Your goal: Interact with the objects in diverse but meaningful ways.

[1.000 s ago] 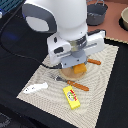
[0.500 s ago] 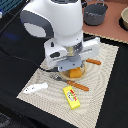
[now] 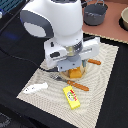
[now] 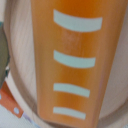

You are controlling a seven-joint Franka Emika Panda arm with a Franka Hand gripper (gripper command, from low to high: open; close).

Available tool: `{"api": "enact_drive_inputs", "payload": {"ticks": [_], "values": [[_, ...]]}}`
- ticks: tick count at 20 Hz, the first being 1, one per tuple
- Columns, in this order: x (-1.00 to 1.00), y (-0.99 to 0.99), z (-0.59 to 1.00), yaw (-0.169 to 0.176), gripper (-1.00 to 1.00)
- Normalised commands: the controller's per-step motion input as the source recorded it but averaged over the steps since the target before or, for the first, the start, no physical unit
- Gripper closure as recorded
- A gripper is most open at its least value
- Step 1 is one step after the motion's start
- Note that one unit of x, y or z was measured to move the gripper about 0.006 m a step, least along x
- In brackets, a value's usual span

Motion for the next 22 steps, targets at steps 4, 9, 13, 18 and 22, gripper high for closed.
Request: {"api": "enact_drive_inputs", "payload": {"ticks": [4,9,13,18,22], "values": [[0.31,0.62,0.53,0.190,-1.00],[0.18,0.61,0.27,0.179,-1.00],[0.17,0.59,0.02,0.176,-1.00],[0.19,0.58,0.00,0.167,-1.00],[0.21,0.44,-0.01,0.131,-1.00]]}}
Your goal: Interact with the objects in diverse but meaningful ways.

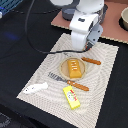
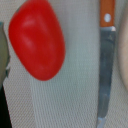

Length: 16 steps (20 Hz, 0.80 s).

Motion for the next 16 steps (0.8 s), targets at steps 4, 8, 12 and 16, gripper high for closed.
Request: {"api": "enact_drive_inputs", "payload": {"ticks": [4,8,12,16], "values": [[0.00,0.09,-0.10,0.061,-1.00],[0.00,0.00,-0.12,0.002,-1.00],[0.00,0.00,-0.24,0.000,-1.00],[0.02,0.00,-0.25,0.001,-1.00]]}}
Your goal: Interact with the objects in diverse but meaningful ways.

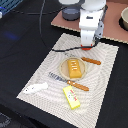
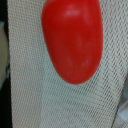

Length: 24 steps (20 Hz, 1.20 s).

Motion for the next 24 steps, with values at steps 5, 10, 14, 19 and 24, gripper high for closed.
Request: {"api": "enact_drive_inputs", "payload": {"ticks": [5,10,14,19,24], "values": [[0.16,0.23,-0.24,0.044,-1.00],[0.35,0.36,-0.07,0.052,-1.00],[0.41,0.47,-0.01,0.068,-1.00],[0.25,0.35,-0.10,0.054,1.00],[0.15,0.31,-0.13,0.046,1.00]]}}
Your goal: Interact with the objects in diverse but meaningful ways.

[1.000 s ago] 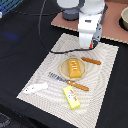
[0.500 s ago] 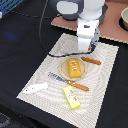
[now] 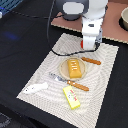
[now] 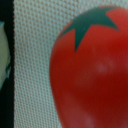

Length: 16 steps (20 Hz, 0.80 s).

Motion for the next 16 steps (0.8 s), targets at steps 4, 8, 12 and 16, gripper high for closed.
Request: {"api": "enact_drive_inputs", "payload": {"ticks": [4,8,12,16], "values": [[0.12,0.30,-0.16,0.038,1.00],[0.09,0.25,-0.20,0.041,1.00],[0.08,0.21,-0.06,0.048,1.00],[-0.03,0.03,0.75,0.095,1.00]]}}
